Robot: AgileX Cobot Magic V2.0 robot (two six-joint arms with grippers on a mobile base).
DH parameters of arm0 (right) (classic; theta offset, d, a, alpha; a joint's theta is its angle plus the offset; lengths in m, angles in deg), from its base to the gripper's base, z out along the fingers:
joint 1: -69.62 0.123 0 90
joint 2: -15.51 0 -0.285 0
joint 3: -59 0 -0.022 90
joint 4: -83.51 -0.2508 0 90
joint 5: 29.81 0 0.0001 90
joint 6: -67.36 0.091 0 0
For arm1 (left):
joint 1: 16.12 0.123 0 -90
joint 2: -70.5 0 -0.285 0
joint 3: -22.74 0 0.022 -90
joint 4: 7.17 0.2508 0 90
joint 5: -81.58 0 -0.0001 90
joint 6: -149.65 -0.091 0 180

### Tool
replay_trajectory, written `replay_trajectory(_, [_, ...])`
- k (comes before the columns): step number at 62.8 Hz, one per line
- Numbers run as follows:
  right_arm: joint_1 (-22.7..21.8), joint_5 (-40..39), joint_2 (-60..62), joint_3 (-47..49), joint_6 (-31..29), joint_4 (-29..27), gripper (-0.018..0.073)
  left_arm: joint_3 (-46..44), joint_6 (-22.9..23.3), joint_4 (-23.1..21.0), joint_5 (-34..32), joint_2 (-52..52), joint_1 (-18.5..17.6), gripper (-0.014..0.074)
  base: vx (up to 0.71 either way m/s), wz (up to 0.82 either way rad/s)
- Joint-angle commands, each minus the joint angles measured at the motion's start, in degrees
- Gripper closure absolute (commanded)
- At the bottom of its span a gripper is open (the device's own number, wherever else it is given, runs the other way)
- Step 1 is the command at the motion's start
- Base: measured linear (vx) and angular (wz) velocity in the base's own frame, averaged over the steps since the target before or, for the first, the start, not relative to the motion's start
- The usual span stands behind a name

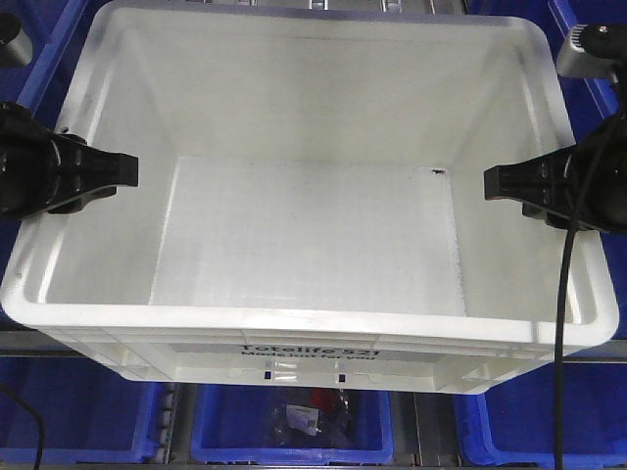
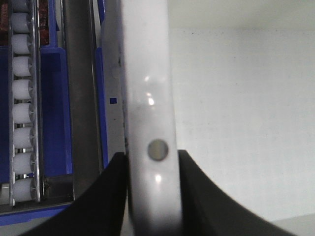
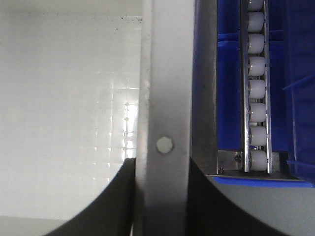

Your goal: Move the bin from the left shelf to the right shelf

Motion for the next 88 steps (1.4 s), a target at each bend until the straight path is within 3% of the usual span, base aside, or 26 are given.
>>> replay_trajectory(1, [-0.5, -3.7, 1.6, 1.9, 0.2, 6.9, 0.0564, -2.4, -2.4, 0.5, -7.2, -2.6, -0.4, 0.0558, 0.00, 0.00])
replay_trajectory(88, [-0.5, -3.6, 1.6, 1.9, 0.1, 6.9, 0.0564, -2.4, -2.4, 0.5, -7.2, -2.6, -0.4, 0.0558, 0.00, 0.00])
